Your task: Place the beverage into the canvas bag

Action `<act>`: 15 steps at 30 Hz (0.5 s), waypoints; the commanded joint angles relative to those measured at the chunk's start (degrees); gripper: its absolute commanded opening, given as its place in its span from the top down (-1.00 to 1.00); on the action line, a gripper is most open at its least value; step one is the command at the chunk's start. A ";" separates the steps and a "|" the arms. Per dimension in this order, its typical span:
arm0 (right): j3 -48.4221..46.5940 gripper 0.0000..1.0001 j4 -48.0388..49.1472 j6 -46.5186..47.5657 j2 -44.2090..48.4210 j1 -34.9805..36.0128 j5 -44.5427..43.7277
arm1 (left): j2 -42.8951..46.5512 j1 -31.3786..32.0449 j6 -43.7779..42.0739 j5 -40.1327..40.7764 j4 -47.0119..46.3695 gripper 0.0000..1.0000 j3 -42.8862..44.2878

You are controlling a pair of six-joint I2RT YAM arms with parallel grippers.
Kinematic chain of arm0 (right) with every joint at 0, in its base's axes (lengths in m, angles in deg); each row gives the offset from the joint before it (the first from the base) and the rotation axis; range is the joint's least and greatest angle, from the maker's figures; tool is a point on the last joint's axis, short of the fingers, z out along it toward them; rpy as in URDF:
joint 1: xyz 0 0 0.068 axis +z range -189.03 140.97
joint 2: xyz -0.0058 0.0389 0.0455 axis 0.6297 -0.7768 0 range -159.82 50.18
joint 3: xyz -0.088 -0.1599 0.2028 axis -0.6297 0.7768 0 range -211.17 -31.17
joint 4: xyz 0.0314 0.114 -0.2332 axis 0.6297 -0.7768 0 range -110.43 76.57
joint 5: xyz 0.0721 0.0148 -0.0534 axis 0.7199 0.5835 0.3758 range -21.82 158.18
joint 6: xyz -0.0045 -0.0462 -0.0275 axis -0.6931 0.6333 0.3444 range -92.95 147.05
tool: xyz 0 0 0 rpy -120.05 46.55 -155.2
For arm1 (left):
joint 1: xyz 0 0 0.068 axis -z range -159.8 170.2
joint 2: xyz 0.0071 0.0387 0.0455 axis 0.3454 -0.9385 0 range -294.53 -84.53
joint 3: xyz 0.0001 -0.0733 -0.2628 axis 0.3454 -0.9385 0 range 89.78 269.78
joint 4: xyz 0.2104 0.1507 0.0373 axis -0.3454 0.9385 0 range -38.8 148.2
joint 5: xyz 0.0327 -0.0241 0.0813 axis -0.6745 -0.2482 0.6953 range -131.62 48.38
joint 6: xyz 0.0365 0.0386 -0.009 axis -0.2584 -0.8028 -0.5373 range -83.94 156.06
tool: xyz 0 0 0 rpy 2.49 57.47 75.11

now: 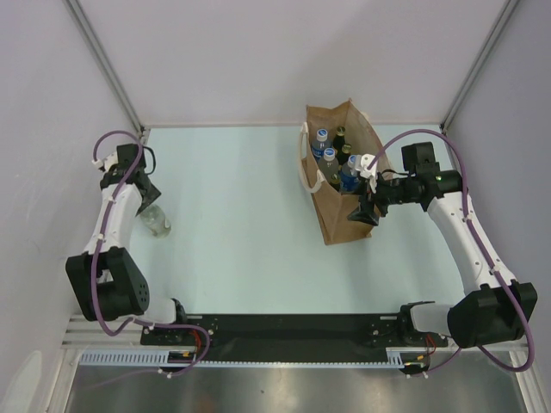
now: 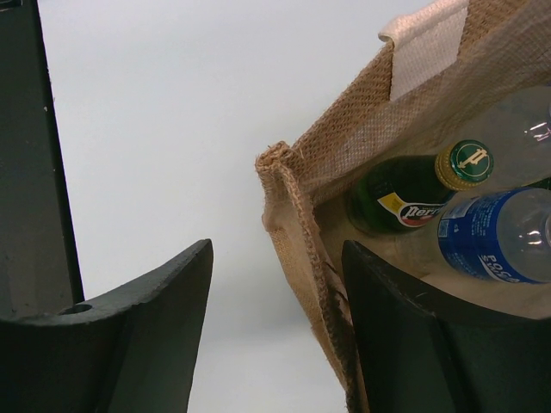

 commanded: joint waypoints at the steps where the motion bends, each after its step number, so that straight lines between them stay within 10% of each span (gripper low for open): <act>1: -0.54 -0.34 0.95 -0.63 0.46 -0.16 -0.02 | 0.78 -0.53 -3.96 -1.49 -3.44 0.05 1.34; 11: -2.12 -0.35 0.08 0.16 -0.16 0.45 0.33 | 8.77 -0.36 -14.84 -15.08 -11.44 0.99 -4.02; 15: -3.62 -0.47 -0.19 0.33 -0.59 0.71 0.68 | 13.26 1.30 -17.49 -21.60 -14.69 1.00 -6.48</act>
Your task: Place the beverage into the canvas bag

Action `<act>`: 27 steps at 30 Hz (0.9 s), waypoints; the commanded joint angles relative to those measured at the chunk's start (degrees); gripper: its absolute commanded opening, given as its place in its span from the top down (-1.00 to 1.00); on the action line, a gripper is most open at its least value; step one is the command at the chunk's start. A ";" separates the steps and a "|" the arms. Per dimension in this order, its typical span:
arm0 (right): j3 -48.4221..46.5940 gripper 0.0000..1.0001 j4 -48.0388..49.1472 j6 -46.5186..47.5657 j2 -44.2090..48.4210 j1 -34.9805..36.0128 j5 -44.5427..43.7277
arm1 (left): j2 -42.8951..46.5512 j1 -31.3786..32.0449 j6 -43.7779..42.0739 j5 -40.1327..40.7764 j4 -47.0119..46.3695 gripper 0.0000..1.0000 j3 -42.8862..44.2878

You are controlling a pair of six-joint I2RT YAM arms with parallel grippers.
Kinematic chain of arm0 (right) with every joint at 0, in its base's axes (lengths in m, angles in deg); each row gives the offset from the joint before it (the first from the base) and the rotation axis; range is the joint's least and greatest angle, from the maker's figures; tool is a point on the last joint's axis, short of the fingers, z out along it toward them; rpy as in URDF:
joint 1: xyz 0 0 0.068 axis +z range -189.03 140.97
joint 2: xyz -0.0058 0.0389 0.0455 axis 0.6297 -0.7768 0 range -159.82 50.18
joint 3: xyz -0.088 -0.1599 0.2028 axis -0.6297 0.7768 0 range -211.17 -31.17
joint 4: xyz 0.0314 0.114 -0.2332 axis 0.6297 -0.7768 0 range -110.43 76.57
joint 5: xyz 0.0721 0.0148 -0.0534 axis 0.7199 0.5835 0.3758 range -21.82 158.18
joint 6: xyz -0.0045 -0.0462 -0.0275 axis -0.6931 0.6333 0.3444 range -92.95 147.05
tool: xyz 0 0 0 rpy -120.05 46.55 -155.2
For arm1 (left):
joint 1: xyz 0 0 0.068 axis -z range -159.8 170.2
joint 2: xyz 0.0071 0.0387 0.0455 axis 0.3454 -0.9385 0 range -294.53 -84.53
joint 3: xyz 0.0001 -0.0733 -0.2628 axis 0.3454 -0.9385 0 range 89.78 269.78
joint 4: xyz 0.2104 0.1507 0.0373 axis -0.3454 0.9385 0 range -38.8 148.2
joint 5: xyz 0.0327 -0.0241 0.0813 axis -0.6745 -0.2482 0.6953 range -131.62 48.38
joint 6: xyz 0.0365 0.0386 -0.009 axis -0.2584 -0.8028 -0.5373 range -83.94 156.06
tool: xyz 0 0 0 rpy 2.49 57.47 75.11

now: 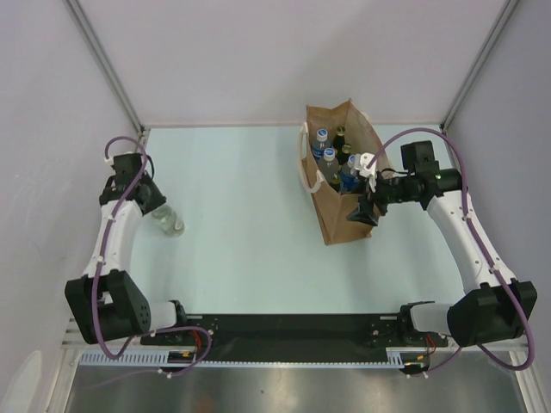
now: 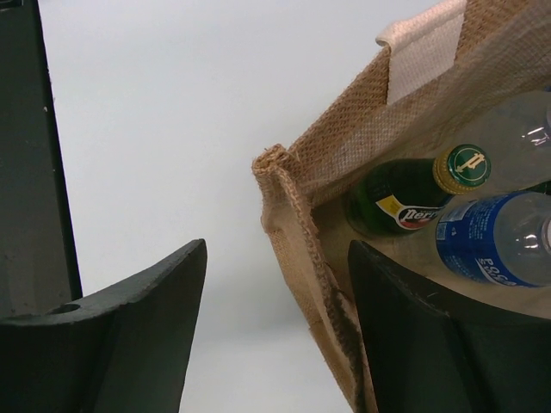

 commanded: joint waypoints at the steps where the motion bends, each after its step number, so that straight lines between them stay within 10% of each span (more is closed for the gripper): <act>1: -3.73 -0.49 -0.04 0.16 -0.40 0.61 0.85 | 7.27 2.14 -5.43 -10.30 -8.59 1.00 -1.04; 27: -9.01 -0.82 12.95 -17.93 -4.00 14.57 4.46 | -1.94 35.63 -2.45 -17.51 -10.10 1.00 16.08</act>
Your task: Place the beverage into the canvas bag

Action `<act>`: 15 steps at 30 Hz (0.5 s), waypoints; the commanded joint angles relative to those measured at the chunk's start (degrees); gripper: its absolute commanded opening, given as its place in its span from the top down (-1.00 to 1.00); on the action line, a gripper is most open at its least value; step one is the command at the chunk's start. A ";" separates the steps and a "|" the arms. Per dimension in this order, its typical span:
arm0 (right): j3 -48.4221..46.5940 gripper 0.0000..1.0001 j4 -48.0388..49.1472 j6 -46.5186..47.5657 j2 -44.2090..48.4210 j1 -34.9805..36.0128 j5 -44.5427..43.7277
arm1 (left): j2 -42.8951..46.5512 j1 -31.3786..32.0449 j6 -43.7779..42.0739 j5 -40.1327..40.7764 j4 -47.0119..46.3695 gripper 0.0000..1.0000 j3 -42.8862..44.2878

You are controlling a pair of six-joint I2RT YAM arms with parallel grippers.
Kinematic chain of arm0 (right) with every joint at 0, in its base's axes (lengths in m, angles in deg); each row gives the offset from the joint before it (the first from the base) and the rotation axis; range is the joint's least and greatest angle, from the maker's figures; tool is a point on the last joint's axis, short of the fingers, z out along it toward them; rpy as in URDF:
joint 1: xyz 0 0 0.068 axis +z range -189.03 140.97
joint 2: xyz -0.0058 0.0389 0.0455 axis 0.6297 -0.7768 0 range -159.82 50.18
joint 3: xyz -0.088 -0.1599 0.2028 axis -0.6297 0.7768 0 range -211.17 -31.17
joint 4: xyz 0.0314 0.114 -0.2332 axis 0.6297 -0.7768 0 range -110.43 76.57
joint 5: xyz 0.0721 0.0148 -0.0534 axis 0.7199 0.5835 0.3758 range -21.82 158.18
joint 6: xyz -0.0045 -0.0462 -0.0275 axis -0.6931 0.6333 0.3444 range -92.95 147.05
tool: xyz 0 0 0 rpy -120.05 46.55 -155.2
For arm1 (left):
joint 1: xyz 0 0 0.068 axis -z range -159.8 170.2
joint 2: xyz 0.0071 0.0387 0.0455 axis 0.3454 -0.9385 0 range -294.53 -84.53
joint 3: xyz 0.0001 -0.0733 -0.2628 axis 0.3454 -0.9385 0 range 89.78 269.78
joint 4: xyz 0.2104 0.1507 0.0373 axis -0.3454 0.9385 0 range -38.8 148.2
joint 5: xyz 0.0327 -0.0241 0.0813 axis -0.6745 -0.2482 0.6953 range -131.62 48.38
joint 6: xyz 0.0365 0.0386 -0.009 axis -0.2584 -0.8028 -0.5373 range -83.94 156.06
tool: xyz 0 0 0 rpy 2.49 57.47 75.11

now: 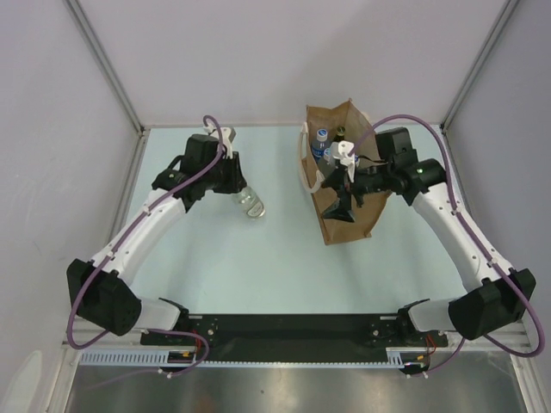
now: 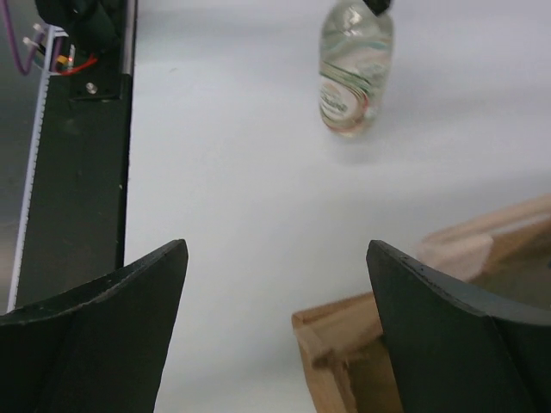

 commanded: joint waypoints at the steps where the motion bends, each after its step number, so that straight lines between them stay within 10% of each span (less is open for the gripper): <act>1: -0.72 -0.82 8.57 -7.67 -0.75 5.61 -1.59 | -0.64 2.80 5.09 -1.49 -4.66 1.00 8.51; 15: 5.95 -1.00 37.40 -27.27 -5.23 18.28 -28.83 | -2.40 7.12 13.36 -2.28 -1.75 1.00 16.60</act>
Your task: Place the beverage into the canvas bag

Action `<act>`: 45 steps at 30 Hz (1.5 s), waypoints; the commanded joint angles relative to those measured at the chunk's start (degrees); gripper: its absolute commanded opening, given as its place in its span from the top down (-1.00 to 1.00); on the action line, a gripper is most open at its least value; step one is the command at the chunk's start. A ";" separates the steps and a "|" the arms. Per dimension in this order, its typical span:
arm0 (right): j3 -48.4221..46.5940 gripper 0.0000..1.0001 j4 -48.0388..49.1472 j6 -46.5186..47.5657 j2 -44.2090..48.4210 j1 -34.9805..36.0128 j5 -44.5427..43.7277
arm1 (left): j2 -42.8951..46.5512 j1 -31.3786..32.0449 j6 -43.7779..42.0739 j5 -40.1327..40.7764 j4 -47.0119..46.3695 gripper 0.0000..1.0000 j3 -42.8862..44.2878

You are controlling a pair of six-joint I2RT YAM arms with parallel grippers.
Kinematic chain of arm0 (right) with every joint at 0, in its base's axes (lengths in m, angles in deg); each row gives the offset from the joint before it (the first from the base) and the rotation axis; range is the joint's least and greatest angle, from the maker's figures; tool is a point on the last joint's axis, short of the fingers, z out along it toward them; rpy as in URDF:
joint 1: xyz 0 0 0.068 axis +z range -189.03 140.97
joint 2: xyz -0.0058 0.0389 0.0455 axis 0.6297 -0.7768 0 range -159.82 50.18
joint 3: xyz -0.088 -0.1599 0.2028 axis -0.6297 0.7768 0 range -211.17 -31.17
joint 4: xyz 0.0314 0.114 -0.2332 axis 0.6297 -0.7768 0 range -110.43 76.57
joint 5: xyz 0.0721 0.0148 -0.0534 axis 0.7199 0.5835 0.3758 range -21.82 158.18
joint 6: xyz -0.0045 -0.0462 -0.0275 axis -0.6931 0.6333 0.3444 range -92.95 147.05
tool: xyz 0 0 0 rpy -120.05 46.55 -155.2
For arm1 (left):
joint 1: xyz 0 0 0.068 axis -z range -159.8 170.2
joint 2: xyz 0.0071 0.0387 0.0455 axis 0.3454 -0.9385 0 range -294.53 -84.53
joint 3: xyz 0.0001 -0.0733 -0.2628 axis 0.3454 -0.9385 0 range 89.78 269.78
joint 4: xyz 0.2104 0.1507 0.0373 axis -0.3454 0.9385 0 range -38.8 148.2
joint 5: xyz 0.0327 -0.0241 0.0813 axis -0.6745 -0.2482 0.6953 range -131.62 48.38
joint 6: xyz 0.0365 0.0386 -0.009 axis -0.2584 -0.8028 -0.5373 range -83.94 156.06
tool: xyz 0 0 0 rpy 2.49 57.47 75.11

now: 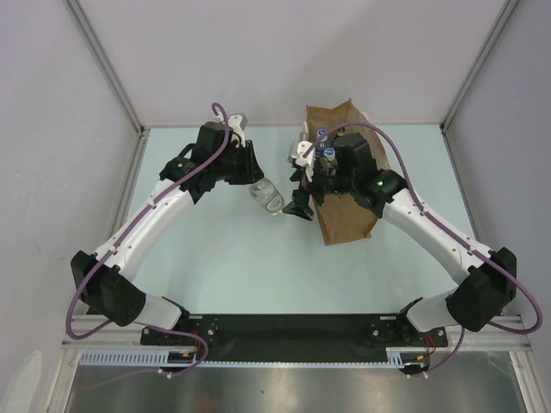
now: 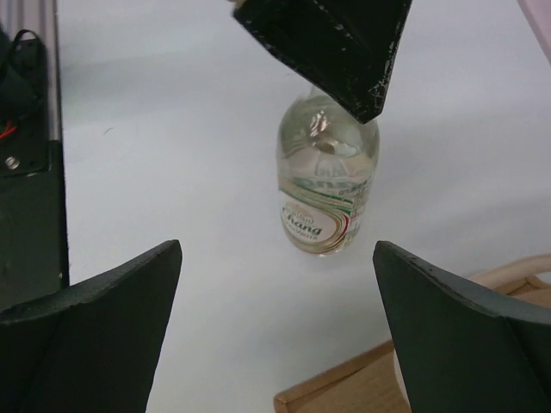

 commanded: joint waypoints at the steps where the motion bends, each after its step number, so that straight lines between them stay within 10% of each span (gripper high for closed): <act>1: 2.98 -0.99 13.06 -8.48 -1.88 3.40 -12.50 | 2.21 1.19 5.10 -2.41 -5.79 1.00 5.32; 29: 0.71 -0.93 27.21 -12.87 -13.58 8.50 -18.92 | 2.66 1.28 13.19 -3.73 -4.04 1.00 8.31; 32: 0.18 -0.75 27.22 -12.70 -14.01 8.59 -18.31 | 2.65 1.28 13.71 -3.90 -4.04 1.00 8.31; 40: -0.53 0.71 26.69 -12.70 -13.05 8.50 -14.27 | 3.62 1.11 15.65 -3.47 -4.56 0.85 8.40; 45: -0.61 0.98 26.78 -14.28 -11.03 7.45 -10.84 | 6.25 0.14 16.70 -2.68 -5.79 0.06 7.96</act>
